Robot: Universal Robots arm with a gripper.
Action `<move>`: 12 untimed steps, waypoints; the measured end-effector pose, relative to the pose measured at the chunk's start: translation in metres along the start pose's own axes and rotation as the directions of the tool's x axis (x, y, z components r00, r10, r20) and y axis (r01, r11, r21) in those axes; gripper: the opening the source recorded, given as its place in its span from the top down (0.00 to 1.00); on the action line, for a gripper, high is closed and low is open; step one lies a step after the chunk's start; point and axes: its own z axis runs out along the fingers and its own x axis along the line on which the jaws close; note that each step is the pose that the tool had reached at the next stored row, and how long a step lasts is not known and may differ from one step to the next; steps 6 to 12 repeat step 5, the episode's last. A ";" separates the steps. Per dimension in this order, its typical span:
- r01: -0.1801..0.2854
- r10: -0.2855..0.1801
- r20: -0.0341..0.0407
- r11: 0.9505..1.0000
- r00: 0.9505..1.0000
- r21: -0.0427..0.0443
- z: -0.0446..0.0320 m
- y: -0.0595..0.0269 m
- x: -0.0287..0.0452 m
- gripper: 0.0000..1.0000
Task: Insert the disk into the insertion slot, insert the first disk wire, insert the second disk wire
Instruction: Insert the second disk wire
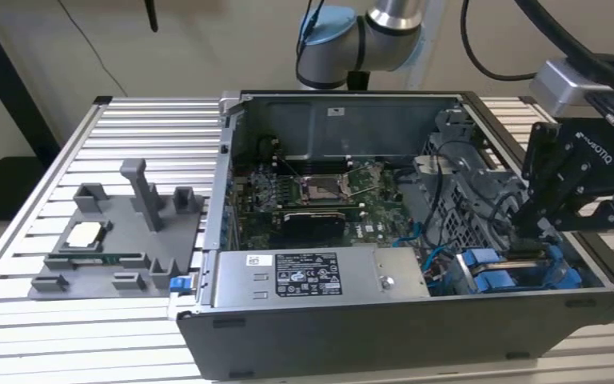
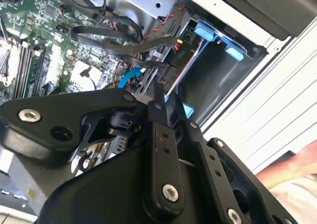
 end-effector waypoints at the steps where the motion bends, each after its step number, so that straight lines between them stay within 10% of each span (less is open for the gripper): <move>1: 0.000 0.000 0.000 1.000 1.000 0.000 -0.0001 0.0000 0.0000 0.76; 12: 0.000 0.000 0.000 1.000 1.000 0.000 -0.0003 0.0001 0.0000 0.76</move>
